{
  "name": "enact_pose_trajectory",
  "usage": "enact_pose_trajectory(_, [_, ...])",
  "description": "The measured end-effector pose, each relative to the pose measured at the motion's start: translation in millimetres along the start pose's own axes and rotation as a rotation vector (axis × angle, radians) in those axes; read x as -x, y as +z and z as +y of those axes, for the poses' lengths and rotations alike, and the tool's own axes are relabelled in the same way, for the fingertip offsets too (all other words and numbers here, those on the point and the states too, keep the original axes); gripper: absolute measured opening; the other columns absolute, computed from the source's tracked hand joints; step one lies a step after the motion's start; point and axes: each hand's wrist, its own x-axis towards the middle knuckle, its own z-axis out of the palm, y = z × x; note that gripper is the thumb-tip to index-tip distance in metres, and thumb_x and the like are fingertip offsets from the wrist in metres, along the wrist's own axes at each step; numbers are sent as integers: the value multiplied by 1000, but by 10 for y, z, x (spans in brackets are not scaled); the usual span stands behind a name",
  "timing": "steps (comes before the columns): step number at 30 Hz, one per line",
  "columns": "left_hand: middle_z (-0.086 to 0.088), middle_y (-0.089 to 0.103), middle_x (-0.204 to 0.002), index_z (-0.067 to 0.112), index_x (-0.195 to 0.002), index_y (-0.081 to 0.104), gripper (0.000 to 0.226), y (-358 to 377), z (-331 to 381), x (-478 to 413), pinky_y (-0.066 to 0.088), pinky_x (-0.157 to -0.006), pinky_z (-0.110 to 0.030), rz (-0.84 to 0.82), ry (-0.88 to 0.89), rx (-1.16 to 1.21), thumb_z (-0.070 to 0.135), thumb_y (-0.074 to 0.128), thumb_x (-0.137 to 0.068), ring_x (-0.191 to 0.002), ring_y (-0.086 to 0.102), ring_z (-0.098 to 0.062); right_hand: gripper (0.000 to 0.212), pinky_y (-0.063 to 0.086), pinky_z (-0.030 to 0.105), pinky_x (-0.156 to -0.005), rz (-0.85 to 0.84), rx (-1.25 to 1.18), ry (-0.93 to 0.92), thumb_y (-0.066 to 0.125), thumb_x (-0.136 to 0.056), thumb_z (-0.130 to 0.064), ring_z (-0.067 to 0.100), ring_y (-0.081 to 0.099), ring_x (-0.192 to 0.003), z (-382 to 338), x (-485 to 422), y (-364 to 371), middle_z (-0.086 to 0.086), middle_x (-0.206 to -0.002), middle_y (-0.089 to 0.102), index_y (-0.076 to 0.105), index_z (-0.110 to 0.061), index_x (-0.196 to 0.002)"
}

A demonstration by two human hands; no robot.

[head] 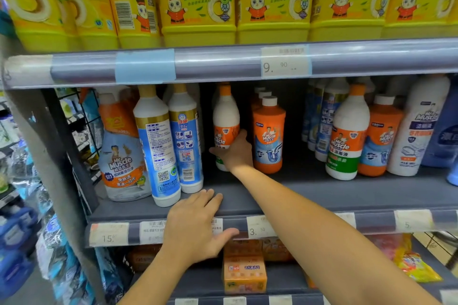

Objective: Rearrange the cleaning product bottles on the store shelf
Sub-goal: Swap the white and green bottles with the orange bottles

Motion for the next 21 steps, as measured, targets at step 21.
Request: enact_pose_trajectory(21, [7,67,-115,26,-118,64,45,-151,1650,-860,47,-90,-33,-19,-36,310,52,61,-81,-109,59,-16,45,43,24,-84,-53,521,-187,69,-83,-36,19,55,-107,946,836,-2842,3,-119,58,57,-17,-123])
